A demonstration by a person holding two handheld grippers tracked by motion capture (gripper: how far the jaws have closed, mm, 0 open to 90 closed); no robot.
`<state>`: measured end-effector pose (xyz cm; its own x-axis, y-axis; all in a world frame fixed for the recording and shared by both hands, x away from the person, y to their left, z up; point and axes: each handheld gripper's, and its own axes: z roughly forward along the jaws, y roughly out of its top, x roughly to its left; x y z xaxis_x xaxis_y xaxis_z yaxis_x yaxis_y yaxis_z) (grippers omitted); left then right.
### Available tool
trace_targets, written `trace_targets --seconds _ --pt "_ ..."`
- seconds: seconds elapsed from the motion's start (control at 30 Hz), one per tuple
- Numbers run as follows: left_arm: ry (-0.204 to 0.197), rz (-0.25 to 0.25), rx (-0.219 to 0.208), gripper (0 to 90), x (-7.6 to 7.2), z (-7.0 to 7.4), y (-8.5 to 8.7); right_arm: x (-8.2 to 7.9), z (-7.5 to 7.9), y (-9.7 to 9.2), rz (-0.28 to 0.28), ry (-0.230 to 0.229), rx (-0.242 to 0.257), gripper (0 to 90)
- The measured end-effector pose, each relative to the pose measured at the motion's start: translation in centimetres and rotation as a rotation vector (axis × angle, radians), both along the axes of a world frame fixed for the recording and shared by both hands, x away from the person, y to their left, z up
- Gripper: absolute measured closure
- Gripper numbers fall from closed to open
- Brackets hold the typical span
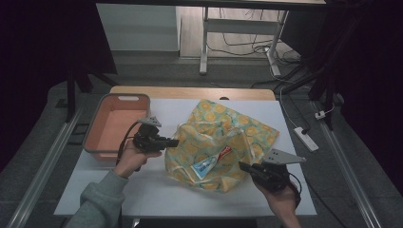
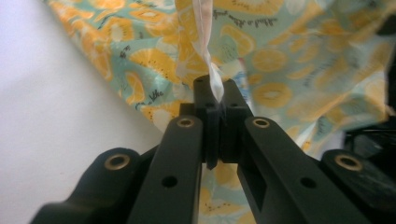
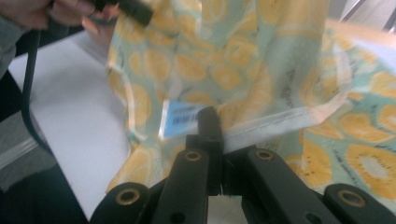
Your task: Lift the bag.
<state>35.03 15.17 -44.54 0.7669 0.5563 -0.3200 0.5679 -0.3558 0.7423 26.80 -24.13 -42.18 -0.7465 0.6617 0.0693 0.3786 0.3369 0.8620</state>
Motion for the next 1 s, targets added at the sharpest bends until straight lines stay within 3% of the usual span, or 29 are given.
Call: trace_targets --seconds 0.33,0.47,0.63,0.73,0.87,0.93,1.0 --pt "-0.021 -0.003 -0.06 87.9 -0.9 1.5 1.3 0.4 2.9 -0.1 -0.002 -0.075 0.038 89.1" --pt "-0.017 -0.024 -0.127 87.9 -1.3 2.4 1.8 0.7 3.9 -0.4 -0.003 -0.108 0.049 89.1" --pt "-0.053 -0.021 -0.149 87.9 -2.0 3.6 2.2 1.3 5.2 -1.2 -0.02 -0.139 0.084 89.1" --pt "-0.058 -0.024 -0.193 88.0 -2.4 4.0 2.5 2.1 5.5 -1.5 -0.033 -0.14 0.097 89.1" --pt "-0.103 0.004 -0.211 88.2 -3.0 4.8 3.1 3.2 6.2 -1.7 -0.032 -0.143 0.128 89.2" --pt "-0.127 0.013 -0.241 88.2 -3.4 5.5 3.7 3.5 6.8 -1.6 -0.024 -0.147 0.145 89.2" --pt "-0.132 -0.007 -0.317 88.2 -3.8 6.5 4.4 3.8 7.7 -1.5 -0.013 -0.159 0.163 89.2"
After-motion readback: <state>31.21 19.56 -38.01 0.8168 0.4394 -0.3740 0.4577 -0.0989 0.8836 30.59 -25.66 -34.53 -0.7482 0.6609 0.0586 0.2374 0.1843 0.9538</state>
